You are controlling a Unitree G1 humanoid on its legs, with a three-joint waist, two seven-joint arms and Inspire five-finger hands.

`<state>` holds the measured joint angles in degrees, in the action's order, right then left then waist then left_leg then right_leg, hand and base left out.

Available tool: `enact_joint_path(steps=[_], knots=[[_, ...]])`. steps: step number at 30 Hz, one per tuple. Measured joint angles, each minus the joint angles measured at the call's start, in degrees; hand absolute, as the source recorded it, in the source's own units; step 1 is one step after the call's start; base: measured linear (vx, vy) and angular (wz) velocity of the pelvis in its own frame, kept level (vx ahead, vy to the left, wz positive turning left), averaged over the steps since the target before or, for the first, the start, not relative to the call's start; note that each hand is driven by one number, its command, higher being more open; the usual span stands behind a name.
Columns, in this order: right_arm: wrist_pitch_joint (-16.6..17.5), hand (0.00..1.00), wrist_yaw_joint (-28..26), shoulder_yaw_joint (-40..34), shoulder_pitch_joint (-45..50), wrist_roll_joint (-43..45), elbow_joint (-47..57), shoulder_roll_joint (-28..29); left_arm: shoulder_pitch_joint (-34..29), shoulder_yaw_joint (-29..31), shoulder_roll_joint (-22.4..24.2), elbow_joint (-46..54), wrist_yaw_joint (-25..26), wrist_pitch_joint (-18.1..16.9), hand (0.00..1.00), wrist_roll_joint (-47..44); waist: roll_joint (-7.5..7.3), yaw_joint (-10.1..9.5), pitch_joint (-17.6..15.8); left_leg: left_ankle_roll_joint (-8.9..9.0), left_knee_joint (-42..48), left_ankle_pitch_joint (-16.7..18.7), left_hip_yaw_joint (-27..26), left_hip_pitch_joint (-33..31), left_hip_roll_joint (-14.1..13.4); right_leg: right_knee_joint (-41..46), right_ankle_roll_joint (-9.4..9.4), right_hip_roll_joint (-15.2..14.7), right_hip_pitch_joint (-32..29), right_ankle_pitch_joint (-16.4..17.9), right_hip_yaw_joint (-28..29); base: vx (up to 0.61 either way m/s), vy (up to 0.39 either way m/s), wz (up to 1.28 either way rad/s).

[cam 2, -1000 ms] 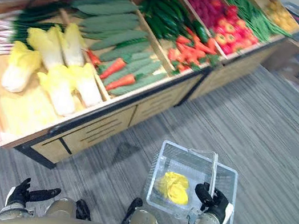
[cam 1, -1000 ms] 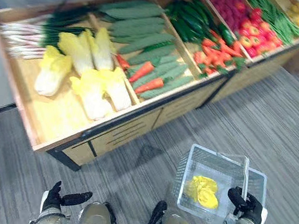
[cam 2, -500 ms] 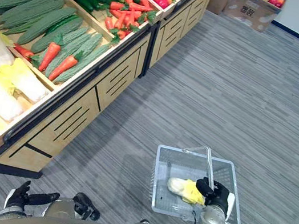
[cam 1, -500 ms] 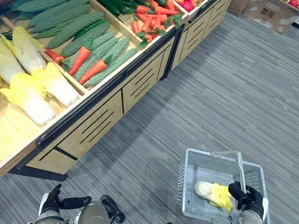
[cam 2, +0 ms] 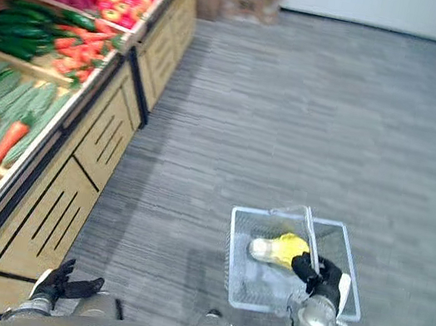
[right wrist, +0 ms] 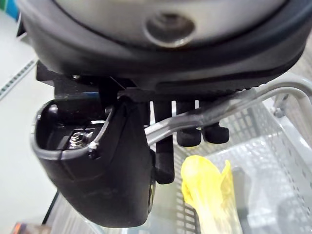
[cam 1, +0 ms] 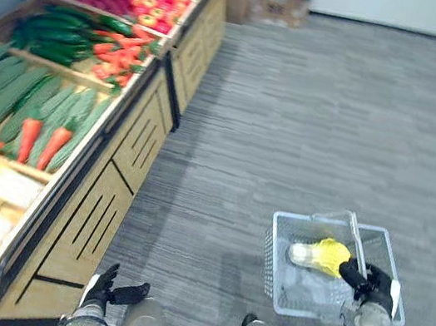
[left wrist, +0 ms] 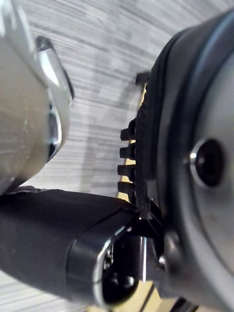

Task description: Pick vegetable in the basket

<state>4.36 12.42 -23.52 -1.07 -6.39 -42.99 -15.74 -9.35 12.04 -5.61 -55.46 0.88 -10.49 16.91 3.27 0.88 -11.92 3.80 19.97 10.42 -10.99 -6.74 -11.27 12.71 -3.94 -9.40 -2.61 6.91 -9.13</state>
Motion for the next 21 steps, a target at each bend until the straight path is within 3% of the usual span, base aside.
enact_joint_path(steps=[1,2,4,6,7,9,10,13,15,19,21], knots=[[-0.03,0.00,-0.04,-0.20,0.06,0.02,-0.02,-0.74,-0.01,-0.54,0.12,-0.17,-0.52,-0.71,1.00,2.63,1.52,-0.83,-0.04,1.94,-4.29,-2.34,2.55,0.90,1.12,1.89,-0.69,1.02,-2.11,0.44,2.84,0.03,0.175,-1.10],[-0.03,0.00,-0.12,0.02,0.04,0.02,-0.01,-0.64,0.01,-0.46,0.12,-0.10,-0.65,-0.77,1.00,3.89,1.83,-1.51,0.11,2.24,-4.89,-2.56,1.97,1.78,1.86,2.52,-0.86,1.40,-2.86,0.43,4.33,0.08,0.189,-1.12],[-0.04,0.00,-0.97,0.67,0.23,-0.05,0.10,-0.61,0.08,-0.46,-0.96,0.00,-0.13,-1.00,1.00,8.26,1.60,-0.82,-0.02,2.44,-3.90,-1.35,-0.27,2.61,2.17,6.43,-0.42,0.65,-4.39,1.21,3.73,0.13,0.119,-0.73],[-0.05,0.00,-1.20,1.40,0.28,-0.15,0.39,-0.67,0.53,0.25,-2.05,0.57,0.79,-1.61,1.00,11.99,1.08,-0.62,-0.76,1.60,6.99,-1.78,3.19,-1.55,2.97,3.92,-2.40,-0.04,-2.84,1.40,6.32,0.19,0.087,-0.50],[-0.03,0.00,-1.16,1.66,0.80,-0.15,0.58,-0.90,0.49,0.07,-2.40,1.13,1.73,-1.53,1.00,14.28,0.73,-0.66,-0.94,1.43,9.79,0.16,5.81,-3.96,3.32,2.84,-2.73,-0.50,-1.92,1.00,6.64,0.19,0.075,-0.46],[-0.03,0.00,-1.40,1.87,0.98,-0.17,1.18,-2.59,-0.82,-2.48,-2.71,0.05,2.92,0.65,1.00,21.53,4.21,-0.54,0.32,2.36,1.22,-0.79,9.02,-2.70,2.84,2.19,-3.52,1.39,-1.28,1.41,7.98,0.15,0.099,-0.61],[0.08,0.00,-1.79,1.87,1.02,-0.13,1.63,-2.58,-0.83,-4.08,-2.62,-1.93,4.40,3.25,1.00,26.77,3.91,-0.43,0.27,2.44,0.06,-0.06,7.69,-0.71,4.07,2.30,-4.35,0.24,-0.91,1.77,9.28,0.14,0.127,-0.41],[1.27,0.00,-1.83,1.78,2.43,-0.07,3.32,-2.24,-1.61,-5.52,-2.46,-2.62,6.50,5.75,1.00,31.08,1.98,-0.06,0.01,1.48,-1.50,-0.21,7.35,-0.66,6.48,-0.07,-5.63,-2.42,-0.47,1.44,9.12,0.17,0.135,0.04],[1.27,0.00,-1.83,1.69,2.73,-0.12,3.32,-2.14,-1.89,-4.95,-2.09,-2.51,7.62,6.80,1.00,28.99,1.46,-0.24,0.13,0.94,-1.58,0.11,7.33,-0.67,7.09,-1.40,-6.38,-3.06,0.17,1.00,8.83,0.09,0.070,0.08],[1.27,0.00,-1.98,1.54,2.70,-0.25,3.20,-0.73,-1.98,-1.51,-1.51,-2.14,9.71,7.87,1.00,16.60,-1.38,-1.30,0.35,-0.26,-2.04,1.00,6.16,-0.78,8.67,-4.50,-8.33,-4.81,0.86,-0.23,9.11,0.09,0.077,-0.06],[1.27,0.00,-1.92,0.35,2.40,-0.15,3.18,0.33,-2.19,-0.45,-1.22,-2.11,9.92,8.10,1.00,11.43,-1.67,-1.45,0.40,-0.87,-1.20,2.04,5.28,-1.00,9.16,-5.21,-9.41,-5.53,0.86,-0.94,9.36,0.05,0.103,-0.18]])
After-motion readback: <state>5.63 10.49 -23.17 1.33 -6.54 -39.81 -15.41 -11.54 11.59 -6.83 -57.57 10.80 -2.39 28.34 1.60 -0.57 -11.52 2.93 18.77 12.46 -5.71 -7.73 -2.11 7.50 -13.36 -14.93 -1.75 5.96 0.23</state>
